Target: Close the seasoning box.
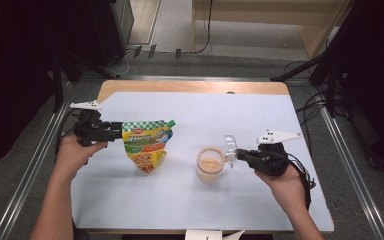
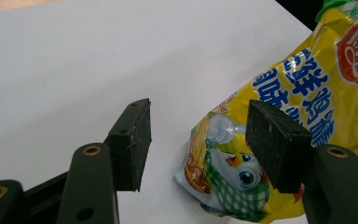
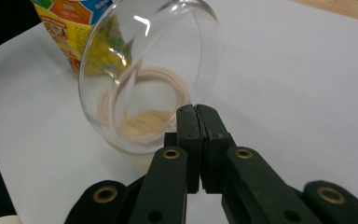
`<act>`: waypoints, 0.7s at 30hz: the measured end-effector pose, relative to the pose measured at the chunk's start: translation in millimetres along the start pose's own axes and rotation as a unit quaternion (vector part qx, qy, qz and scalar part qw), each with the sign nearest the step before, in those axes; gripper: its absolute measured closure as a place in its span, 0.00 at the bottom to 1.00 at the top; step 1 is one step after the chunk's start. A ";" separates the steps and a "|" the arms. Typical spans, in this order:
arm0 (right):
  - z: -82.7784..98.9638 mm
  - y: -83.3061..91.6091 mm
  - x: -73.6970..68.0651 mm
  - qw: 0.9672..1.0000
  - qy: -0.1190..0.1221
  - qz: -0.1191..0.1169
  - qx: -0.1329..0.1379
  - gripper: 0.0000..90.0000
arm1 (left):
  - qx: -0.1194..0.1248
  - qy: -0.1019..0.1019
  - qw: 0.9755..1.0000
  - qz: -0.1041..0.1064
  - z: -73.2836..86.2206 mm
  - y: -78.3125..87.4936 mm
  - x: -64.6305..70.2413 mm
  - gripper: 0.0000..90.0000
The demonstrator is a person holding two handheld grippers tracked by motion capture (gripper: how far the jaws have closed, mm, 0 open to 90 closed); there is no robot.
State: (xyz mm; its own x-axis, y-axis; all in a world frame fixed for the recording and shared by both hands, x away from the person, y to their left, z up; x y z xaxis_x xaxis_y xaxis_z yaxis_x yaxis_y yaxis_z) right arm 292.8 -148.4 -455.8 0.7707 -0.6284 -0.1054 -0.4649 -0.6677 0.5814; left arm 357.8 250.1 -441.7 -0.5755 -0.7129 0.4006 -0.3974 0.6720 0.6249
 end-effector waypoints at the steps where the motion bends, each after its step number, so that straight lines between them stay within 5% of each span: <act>1: -0.2 -0.5 -1.3 1.000 0.004 0.001 0.001 0.99 | 0.001 0.001 1.000 -0.001 -0.2 0.5 -0.2 0.46; 12: 1.4 1.1 -3.9 1.000 0.009 0.004 0.002 0.90 | -0.006 -0.003 1.000 -0.006 1.1 -2.1 1.5 0.45; 21: 8.6 -1.6 6.8 1.000 -0.001 0.009 0.009 0.65 | -0.007 0.000 1.000 -0.006 1.6 -4.1 1.2 0.44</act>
State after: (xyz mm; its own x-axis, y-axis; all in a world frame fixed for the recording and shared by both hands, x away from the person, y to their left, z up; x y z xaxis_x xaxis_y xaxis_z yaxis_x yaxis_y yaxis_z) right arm 295.1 -155.0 -464.4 0.7612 -0.6413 -0.0963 -0.4870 -0.6633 0.5682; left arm 357.6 246.8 -444.8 -0.5707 -0.7208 0.3934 -0.3934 0.6605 0.6396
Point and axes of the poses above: each handheld gripper's, and its own axes: y roughly backward along the jaws, z roughly out of its underside, x roughly to its right, the point moved 7 cm from there along -y, roughly forward along the jaws, and after that the axes turned 7 degrees about y, right-handed, at the moved point
